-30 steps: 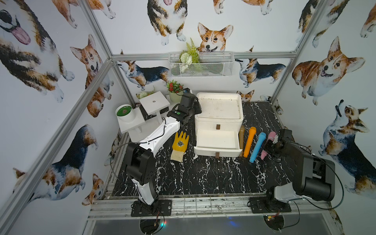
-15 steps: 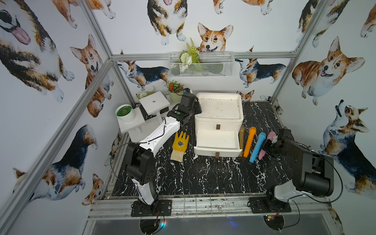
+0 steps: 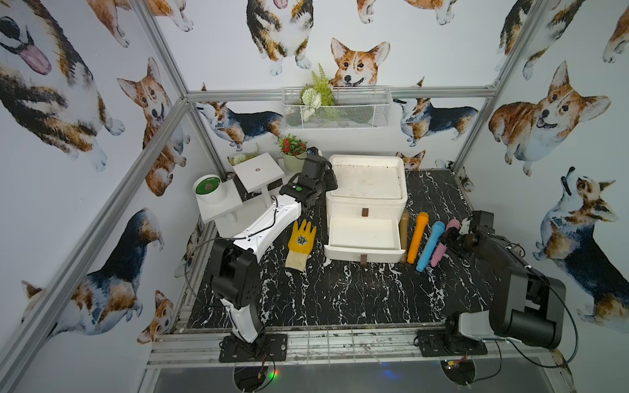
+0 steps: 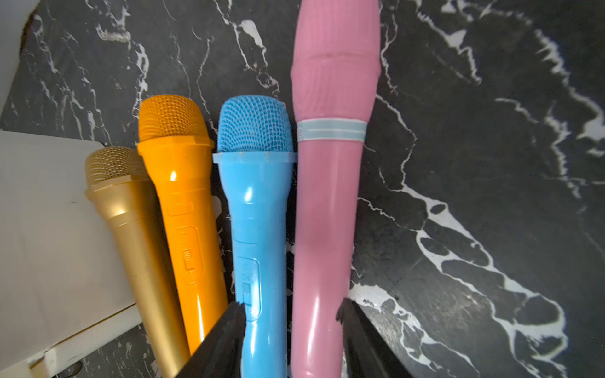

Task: Take the microphone out of the drawer
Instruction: Place the microphone at the center of the board.

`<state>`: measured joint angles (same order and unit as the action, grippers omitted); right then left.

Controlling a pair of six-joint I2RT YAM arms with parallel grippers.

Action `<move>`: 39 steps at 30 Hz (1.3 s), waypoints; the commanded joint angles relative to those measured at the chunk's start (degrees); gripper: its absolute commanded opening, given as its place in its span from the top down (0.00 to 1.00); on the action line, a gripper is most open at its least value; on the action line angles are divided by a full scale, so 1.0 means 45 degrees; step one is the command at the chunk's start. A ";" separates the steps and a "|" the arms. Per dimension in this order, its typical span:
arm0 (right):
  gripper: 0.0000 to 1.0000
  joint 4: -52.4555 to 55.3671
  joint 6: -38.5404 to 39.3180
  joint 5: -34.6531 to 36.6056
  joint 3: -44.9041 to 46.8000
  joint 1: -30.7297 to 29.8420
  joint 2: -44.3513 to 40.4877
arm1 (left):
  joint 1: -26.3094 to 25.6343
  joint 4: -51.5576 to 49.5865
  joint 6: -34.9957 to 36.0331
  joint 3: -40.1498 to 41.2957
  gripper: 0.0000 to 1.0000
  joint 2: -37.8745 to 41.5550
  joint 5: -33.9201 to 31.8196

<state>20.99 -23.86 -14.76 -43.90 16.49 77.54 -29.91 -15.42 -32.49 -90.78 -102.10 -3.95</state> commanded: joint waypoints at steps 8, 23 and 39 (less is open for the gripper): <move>0.47 0.1055 0.0043 0.0004 -0.0793 -0.0012 -0.1747 | 0.0026 -0.3761 -0.0866 0.0233 0.89 -0.0257 0.0621; 0.47 0.1411 0.0833 -0.1781 -0.2400 -0.0703 -0.5590 | 0.0026 -0.3684 -0.0924 0.0228 0.90 -0.0342 0.0644; 0.49 0.2783 0.3136 -0.2741 -0.4503 -0.5446 -0.6312 | 0.0026 -0.3702 -0.0954 0.0250 0.90 -0.0257 0.0545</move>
<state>30.15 -14.31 -25.19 -62.70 -5.10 48.36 -29.91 -15.22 -32.56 -90.70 -102.00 -3.86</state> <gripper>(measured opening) 0.518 0.226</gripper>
